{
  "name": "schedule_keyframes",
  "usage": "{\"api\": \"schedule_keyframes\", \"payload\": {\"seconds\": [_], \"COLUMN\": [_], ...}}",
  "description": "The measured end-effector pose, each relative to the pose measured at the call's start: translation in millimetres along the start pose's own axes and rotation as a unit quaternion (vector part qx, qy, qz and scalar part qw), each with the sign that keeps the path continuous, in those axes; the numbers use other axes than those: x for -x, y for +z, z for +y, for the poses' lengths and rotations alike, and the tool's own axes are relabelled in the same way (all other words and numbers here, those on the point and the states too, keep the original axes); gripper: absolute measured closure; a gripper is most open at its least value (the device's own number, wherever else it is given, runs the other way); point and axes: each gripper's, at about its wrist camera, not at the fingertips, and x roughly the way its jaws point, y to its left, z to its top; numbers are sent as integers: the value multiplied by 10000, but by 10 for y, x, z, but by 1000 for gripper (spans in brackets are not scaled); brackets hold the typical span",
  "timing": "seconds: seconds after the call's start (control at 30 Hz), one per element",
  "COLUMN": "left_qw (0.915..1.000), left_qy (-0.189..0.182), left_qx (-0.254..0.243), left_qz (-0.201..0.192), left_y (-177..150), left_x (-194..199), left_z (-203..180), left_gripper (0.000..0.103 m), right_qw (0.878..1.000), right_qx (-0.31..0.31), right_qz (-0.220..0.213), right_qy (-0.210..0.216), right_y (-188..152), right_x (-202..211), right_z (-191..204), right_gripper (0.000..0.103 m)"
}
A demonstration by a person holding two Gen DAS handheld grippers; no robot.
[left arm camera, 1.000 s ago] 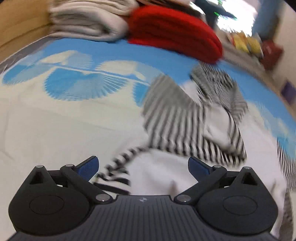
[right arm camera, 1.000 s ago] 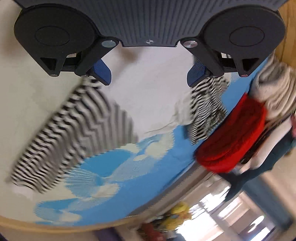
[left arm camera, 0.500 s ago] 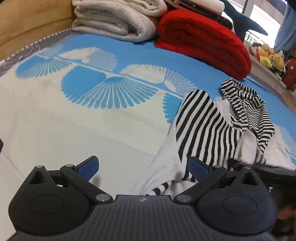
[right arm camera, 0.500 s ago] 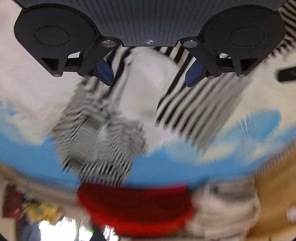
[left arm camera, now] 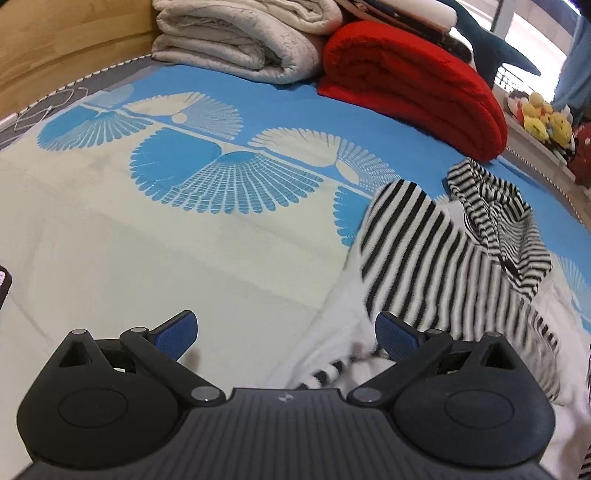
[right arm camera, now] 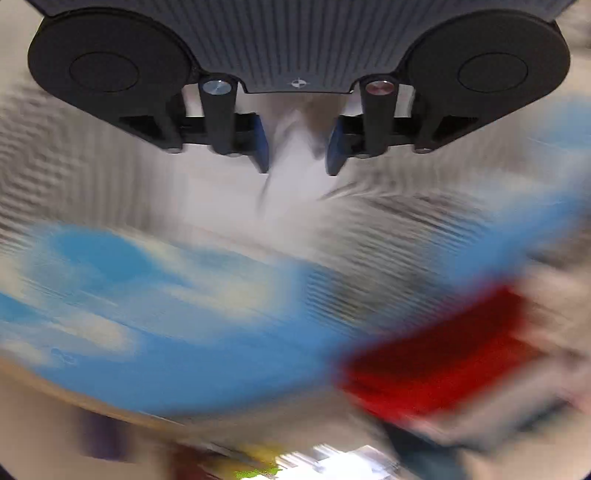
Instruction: Fold small clothes
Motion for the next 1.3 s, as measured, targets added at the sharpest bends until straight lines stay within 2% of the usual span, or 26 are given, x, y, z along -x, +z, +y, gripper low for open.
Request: {"api": "schedule_keyframes", "payload": {"seconds": [0.03, 0.07, 0.13, 0.27, 0.37, 0.47, 0.6, 0.73, 0.83, 0.9, 1.0, 1.1, 1.2, 1.3], "left_qw": [10000, 10000, 9999, 9996, 9993, 9990, 9981, 9965, 9941, 9912, 9852, 9799, 9785, 9819], "left_qy": [-8, -40, -85, -44, -18, -30, -9, 10, 39, -77, -317, -462, -680, -832], "left_qx": [-24, -40, -76, -282, -362, -433, -614, -835, -1080, -1319, -1686, -1929, -1902, -1559], "left_qz": [-10, -22, -31, -25, -69, -44, -32, -47, -63, -19, 1, 226, 413, 681], "left_y": [-11, -20, -39, -50, -48, -57, -112, -223, -392, -517, -688, -862, -1053, -1233], "left_x": [-1, -1, -9, -55, -59, -57, -46, 1, 107, 204, 356, 479, 644, 708], "left_z": [-28, -54, -106, -217, -249, -256, -263, -245, -226, -220, -202, -98, 133, 371], "left_gripper": [0, 0, 0, 0, 0, 0, 0, 0, 0, 0, 0, 0, 0, 0], "right_qw": [9999, 9999, 9965, 9904, 9810, 9690, 9715, 9787, 9851, 9880, 9888, 9922, 9874, 9791], "right_qx": [17, -122, -581, -617, -975, -1287, -1387, -1225, -1034, -931, -831, -571, -514, -527], "right_qz": [12, -52, -184, -460, -667, -805, -960, -756, -568, -551, -442, -202, 35, 256], "right_qy": [-115, 28, 567, 1151, 1541, 1947, 1668, 1467, 1250, 1101, 1156, 1086, 1497, 1947], "right_y": [-86, -150, -259, -260, -197, -365, -687, -867, -996, -1130, -1396, -1666, -1914, -2064], "right_x": [-37, -23, 95, 412, 735, 1017, 1139, 1050, 979, 973, 1022, 1056, 1146, 1232], "right_z": [-115, -208, -366, -273, -320, -412, -510, -662, -792, -868, -996, -1011, -1023, -1019], "right_gripper": [58, 58, 54, 52, 40, 36, 35, 34, 30, 27, 21, 19, 18, 15]}}
